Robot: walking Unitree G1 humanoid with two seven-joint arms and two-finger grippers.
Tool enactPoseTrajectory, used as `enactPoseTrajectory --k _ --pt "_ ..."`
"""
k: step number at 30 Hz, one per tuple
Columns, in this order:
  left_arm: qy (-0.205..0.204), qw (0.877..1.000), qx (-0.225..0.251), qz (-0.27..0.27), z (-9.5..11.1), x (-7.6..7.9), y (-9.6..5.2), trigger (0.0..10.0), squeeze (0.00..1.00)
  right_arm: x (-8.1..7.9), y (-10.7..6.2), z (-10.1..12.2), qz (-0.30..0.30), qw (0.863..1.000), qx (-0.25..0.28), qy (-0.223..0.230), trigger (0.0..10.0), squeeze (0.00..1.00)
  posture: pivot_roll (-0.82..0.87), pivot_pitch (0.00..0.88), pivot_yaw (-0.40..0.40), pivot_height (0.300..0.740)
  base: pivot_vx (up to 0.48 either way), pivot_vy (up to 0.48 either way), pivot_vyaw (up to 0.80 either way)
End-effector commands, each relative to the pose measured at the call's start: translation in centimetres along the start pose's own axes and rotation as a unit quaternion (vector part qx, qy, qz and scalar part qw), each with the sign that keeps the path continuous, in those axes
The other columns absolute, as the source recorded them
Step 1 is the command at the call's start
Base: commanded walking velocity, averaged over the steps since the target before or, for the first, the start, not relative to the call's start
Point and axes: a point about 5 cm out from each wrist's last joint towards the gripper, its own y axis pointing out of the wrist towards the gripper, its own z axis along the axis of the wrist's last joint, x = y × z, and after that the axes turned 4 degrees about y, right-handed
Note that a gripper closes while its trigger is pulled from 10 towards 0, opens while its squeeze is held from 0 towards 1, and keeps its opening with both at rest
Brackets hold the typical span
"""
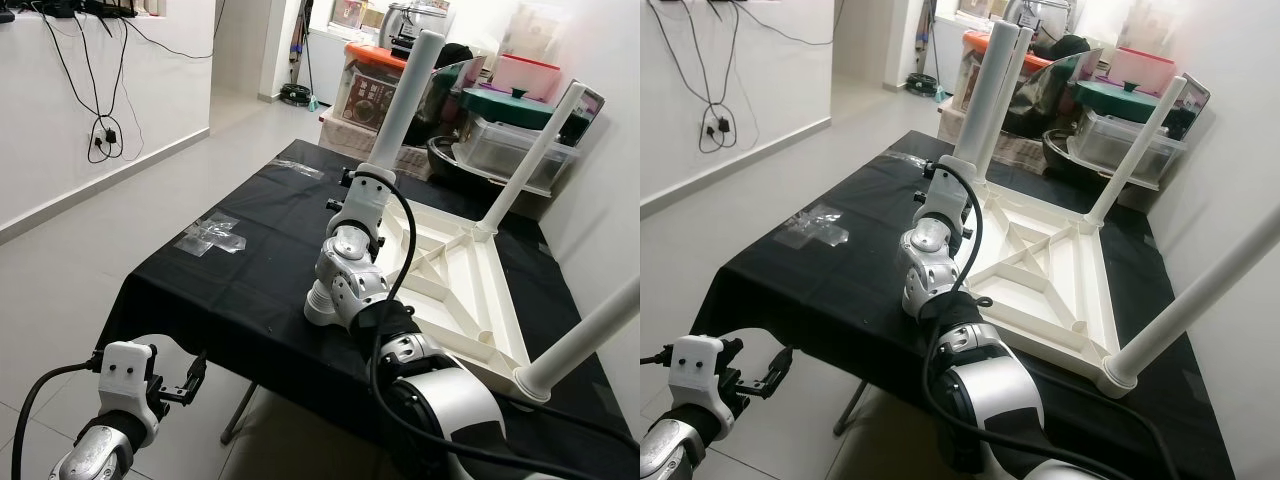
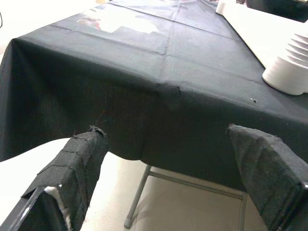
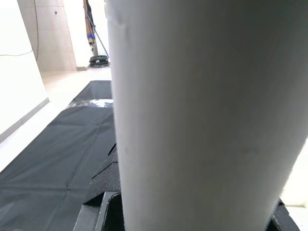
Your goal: Building children table
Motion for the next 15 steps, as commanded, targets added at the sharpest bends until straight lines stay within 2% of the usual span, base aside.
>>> enactPoseTrajectory --k 1,15 --pt "0.006 1.000 0.000 -0.011 -0.02 0.28 0.19 10.0 0.00 2.23 -0.07 -4.55 -0.035 0.994 -0.104 -0.019 10.0 0.00 0.13 0.000 -0.220 0.740 0.000 0.000 0.00" --pt "0.009 1.000 0.000 -0.016 -0.04 0.17 0.34 10.0 0.00 1.96 0.02 -3.86 -0.018 0.996 -0.093 -0.006 10.0 0.00 0.13 0.000 -0.211 0.740 0.000 0.000 0.00"
